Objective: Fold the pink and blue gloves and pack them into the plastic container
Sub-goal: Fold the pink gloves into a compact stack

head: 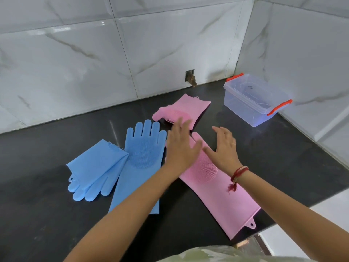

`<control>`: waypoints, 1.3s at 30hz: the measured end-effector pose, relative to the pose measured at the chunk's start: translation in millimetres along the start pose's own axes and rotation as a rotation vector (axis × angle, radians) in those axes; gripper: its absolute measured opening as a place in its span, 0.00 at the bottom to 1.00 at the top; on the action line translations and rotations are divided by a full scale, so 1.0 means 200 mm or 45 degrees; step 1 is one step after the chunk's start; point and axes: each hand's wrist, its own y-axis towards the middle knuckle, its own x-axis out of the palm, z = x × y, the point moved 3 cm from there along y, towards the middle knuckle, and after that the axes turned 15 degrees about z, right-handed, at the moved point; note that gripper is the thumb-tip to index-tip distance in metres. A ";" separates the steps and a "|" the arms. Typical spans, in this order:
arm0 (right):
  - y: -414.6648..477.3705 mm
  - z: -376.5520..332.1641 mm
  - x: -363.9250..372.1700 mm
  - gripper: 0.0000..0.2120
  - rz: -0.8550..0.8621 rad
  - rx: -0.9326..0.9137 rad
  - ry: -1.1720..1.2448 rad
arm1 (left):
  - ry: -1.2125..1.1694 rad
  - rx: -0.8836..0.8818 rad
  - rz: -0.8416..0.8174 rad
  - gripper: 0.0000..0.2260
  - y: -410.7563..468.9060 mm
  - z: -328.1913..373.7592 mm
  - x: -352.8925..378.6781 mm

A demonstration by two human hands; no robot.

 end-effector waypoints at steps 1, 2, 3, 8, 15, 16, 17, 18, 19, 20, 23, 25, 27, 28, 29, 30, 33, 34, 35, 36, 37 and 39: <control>0.02 -0.01 0.01 0.31 -0.002 -0.001 0.035 | 0.102 0.044 -0.107 0.26 -0.06 0.02 0.05; 0.05 -0.01 0.03 0.30 -0.016 0.003 0.067 | 0.217 0.074 -0.247 0.26 -0.12 0.02 0.10; 0.08 -0.01 0.04 0.29 -0.035 0.023 0.111 | 0.331 0.111 -0.396 0.28 -0.18 0.00 0.15; 0.25 -0.05 0.12 0.23 -0.197 0.312 0.444 | 0.473 0.248 -0.557 0.32 -0.29 -0.10 0.20; 0.50 -0.17 0.28 0.24 -0.335 1.070 1.137 | 0.521 0.264 -0.588 0.33 -0.29 -0.09 0.20; 0.51 -0.18 0.30 0.22 -0.337 1.100 1.142 | 0.514 0.266 -0.599 0.33 -0.29 -0.09 0.19; 0.53 -0.19 0.31 0.20 -0.323 1.142 1.145 | 0.510 0.269 -0.609 0.33 -0.28 -0.09 0.19; 0.54 -0.19 0.33 0.18 -0.295 1.180 1.138 | 0.506 0.277 -0.620 0.33 -0.29 -0.09 0.19; 0.55 -0.18 0.34 0.18 -0.259 1.209 1.128 | 0.499 0.292 -0.630 0.33 -0.29 -0.09 0.19; 0.56 -0.17 0.34 0.18 -0.221 1.229 1.121 | 0.489 0.315 -0.640 0.33 -0.29 -0.10 0.18; 0.57 -0.17 0.34 0.13 -0.218 1.260 1.129 | 0.450 0.433 -0.671 0.33 -0.29 -0.12 0.17; 0.56 -0.21 0.32 0.06 -0.385 1.289 1.262 | 0.386 0.532 -0.692 0.34 -0.29 -0.14 0.15; 0.55 -0.25 0.28 0.07 -0.539 1.263 1.437 | 0.243 0.556 -0.662 0.34 -0.29 -0.17 0.11; 0.56 -0.27 0.25 0.10 -0.582 1.209 1.493 | 0.103 0.485 -0.621 0.33 -0.29 -0.18 0.08; 0.58 -0.29 0.21 0.13 -0.612 1.139 1.519 | -0.094 0.333 -0.570 0.29 -0.27 -0.18 0.04; 0.59 -0.32 0.18 0.14 -0.645 1.075 1.552 | -0.314 0.123 -0.511 0.24 -0.25 -0.17 0.01; 0.64 -0.43 0.03 0.13 -0.671 0.954 1.717 | -0.694 -0.482 -0.176 0.10 -0.17 -0.16 -0.07; 0.65 -0.48 -0.02 0.13 -0.705 0.894 1.779 | -0.848 -0.714 -0.120 0.09 -0.14 -0.16 -0.09; 0.65 -0.52 -0.09 0.14 -0.751 0.797 1.803 | -1.066 -0.974 -0.139 0.11 -0.11 -0.17 -0.10; 0.64 -0.56 -0.16 0.17 -0.805 0.669 1.800 | -1.366 -1.249 -0.239 0.17 -0.09 -0.16 -0.09; 0.62 -0.59 -0.23 0.18 -0.847 0.508 1.766 | -1.695 -1.498 -0.386 0.23 -0.08 -0.15 -0.09; 0.53 -0.61 -0.38 0.20 -0.929 0.151 1.608 | -2.165 -1.776 -0.639 0.36 -0.06 -0.13 -0.11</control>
